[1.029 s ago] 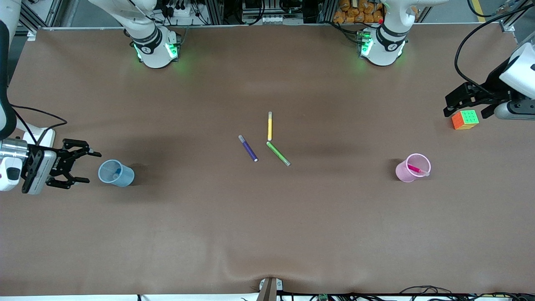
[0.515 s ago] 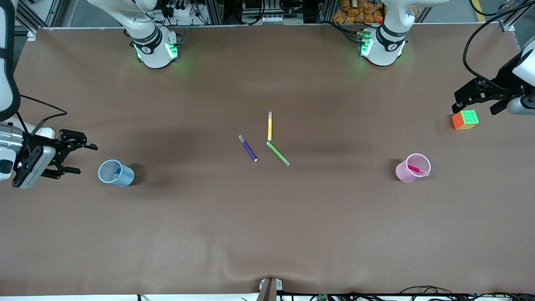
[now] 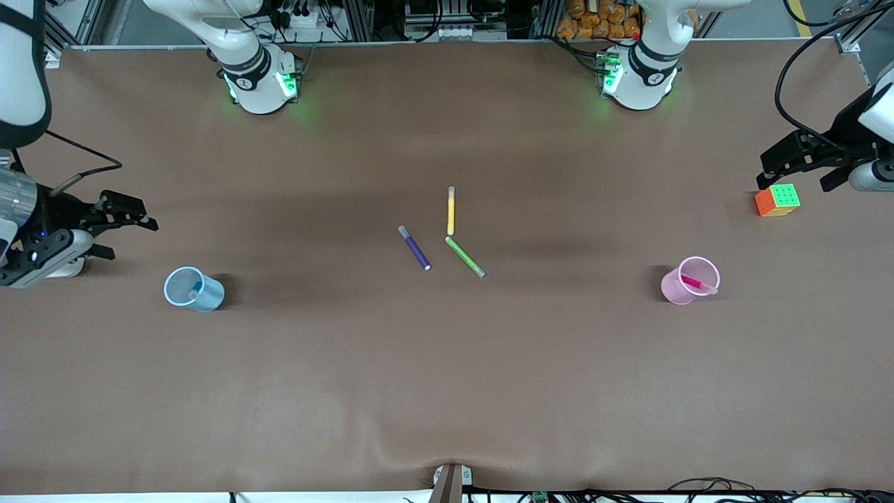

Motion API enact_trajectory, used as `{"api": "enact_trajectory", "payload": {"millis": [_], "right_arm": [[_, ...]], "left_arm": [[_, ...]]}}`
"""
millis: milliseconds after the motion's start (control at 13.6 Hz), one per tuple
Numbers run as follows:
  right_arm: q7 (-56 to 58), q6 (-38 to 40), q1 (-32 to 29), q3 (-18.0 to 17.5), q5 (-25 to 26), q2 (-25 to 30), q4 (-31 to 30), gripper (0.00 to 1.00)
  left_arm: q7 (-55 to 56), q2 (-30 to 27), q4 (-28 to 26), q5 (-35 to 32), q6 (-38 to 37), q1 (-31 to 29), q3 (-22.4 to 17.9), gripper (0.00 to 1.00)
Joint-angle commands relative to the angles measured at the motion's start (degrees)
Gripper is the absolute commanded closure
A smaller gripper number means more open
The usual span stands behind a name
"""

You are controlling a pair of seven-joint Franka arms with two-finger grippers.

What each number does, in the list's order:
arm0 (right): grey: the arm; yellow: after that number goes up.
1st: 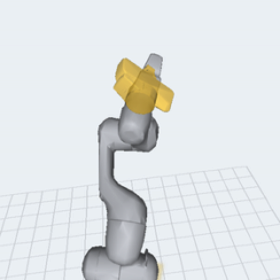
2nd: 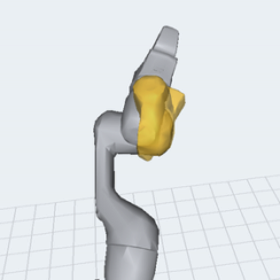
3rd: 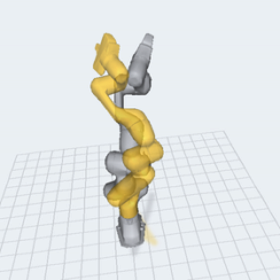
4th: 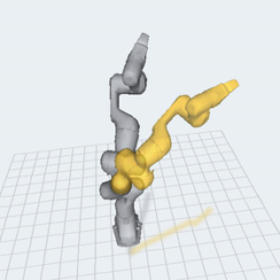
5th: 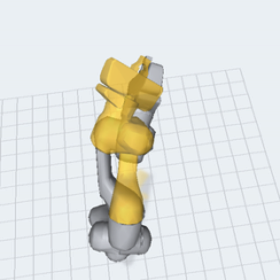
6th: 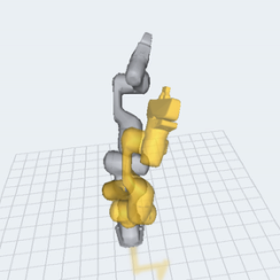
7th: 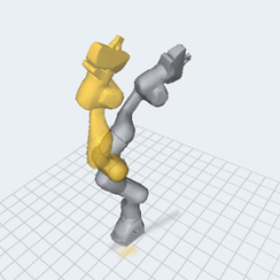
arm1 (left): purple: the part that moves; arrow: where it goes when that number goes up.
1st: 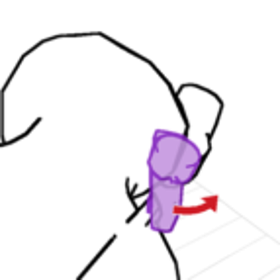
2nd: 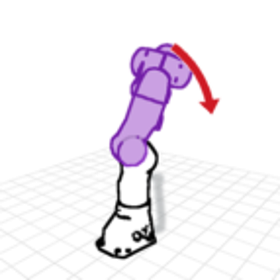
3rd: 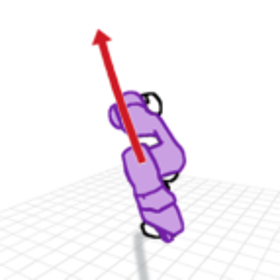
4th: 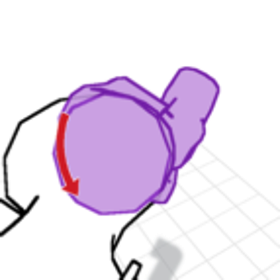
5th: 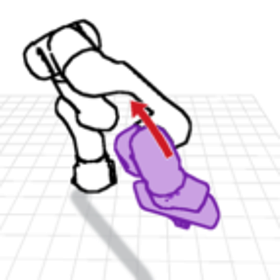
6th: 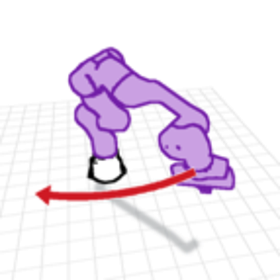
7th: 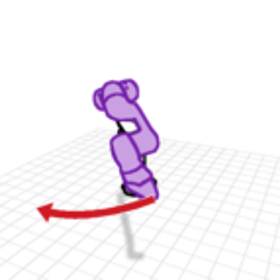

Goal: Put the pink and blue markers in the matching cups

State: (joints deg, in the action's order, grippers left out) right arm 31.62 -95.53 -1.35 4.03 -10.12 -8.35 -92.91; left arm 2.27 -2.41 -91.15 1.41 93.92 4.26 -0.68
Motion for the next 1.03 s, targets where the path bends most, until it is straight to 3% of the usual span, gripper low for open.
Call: {"api": "enact_trajectory", "payload": {"millis": [0,441,956], "right_arm": [[-7.17,-0.01,0.03,0.27,5.79,3.07,-1.04,0.0],[-21.32,4.38,0.21,0.01,6.25,7.73,-1.13,0.0],[-31.09,12.55,-0.32,0.54,6.42,8.26,3.62,0.0]], "left_arm": [[-0.16,-0.4,1.67,-0.88,-2.42,-0.12,0.06,0.0],[-0.34,-0.14,1.67,-0.53,-2.6,-0.13,0.06,0.0],[-0.42,0.12,1.67,-0.18,-2.96,-0.21,0.06,0.0]]}}
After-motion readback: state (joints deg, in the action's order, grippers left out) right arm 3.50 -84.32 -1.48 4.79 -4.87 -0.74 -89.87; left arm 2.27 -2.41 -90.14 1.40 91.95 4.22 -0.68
